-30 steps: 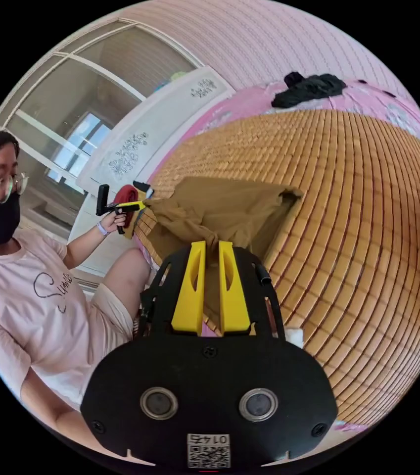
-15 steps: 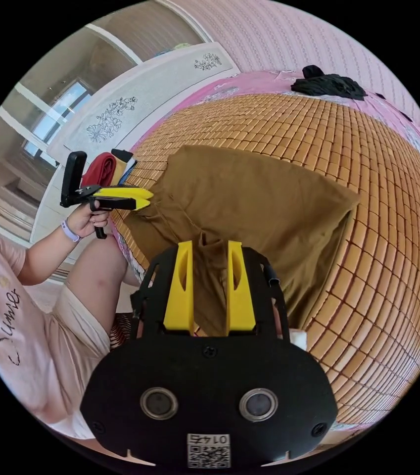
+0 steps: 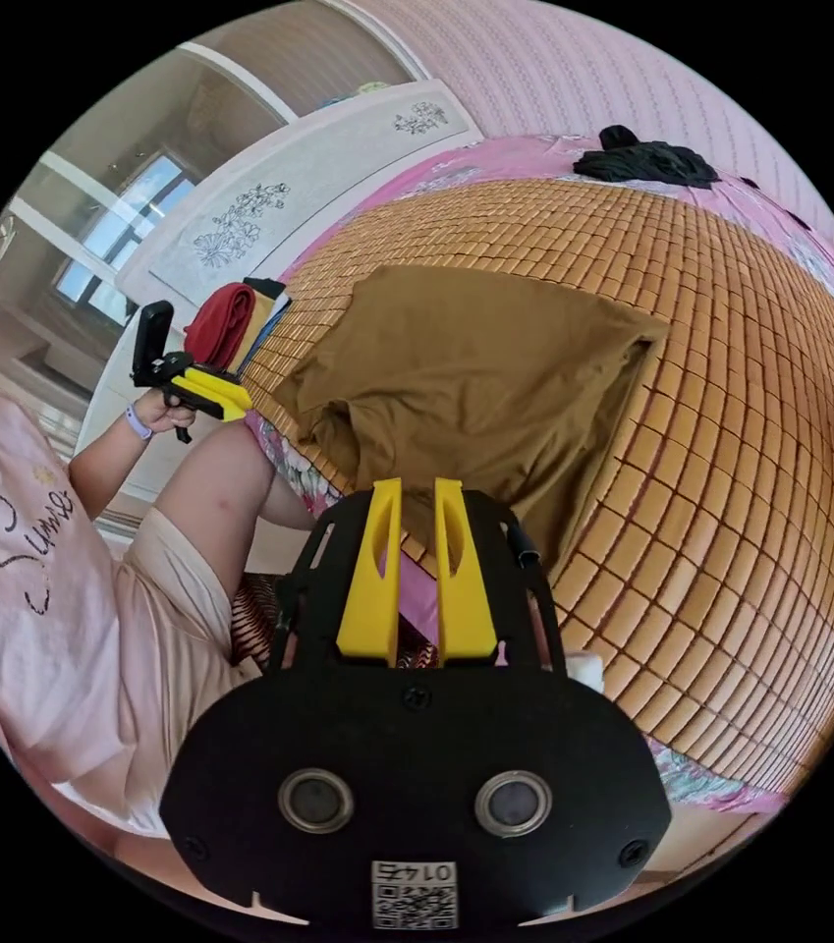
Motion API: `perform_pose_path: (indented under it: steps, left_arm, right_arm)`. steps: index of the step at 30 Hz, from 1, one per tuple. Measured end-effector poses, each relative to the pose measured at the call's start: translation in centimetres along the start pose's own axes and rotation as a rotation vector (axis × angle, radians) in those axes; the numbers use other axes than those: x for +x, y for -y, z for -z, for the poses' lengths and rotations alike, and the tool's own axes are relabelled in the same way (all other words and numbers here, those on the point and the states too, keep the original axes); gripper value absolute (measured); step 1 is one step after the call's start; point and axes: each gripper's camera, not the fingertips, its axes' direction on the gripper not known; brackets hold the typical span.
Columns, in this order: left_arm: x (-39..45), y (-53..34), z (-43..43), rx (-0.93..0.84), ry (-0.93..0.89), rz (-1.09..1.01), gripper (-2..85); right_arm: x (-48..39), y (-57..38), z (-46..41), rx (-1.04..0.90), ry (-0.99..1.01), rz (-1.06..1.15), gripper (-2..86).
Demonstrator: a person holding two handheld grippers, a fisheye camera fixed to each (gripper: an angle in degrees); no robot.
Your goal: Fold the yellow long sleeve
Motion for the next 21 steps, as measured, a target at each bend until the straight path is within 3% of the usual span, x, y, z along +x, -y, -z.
perform_pose_path:
  steps: [4,9,12,14,21]
  left_arm:
    - [0.4,0.5,-1.4,0.023,0.054,0.044,4.8]
    - [3.1,4.2,-7.0,-0.017,0.219,-0.015,7.3]
    - [3.2,4.9,-11.0,-0.14,0.311,-0.002,2.2]
    - [3.7,4.6,-11.0,-0.114,0.314,-0.049,0.0]
    - [2.0,3.0,-12.2,-0.166,0.284,-0.053,-0.2]
  right_arm:
    - [1.1,0.9,-0.4,0.043,0.019,-0.123,6.8]
    - [-5.2,3.4,-3.2,-0.011,0.025,0.052,6.8]
    - [-8.8,5.0,-6.6,-0.149,-0.018,0.164,5.9]
    - [-10.0,5.4,-7.8,-0.2,-0.087,0.195,2.9]
    - [-10.4,5.9,-7.4,-0.21,-0.031,0.156,-0.7]
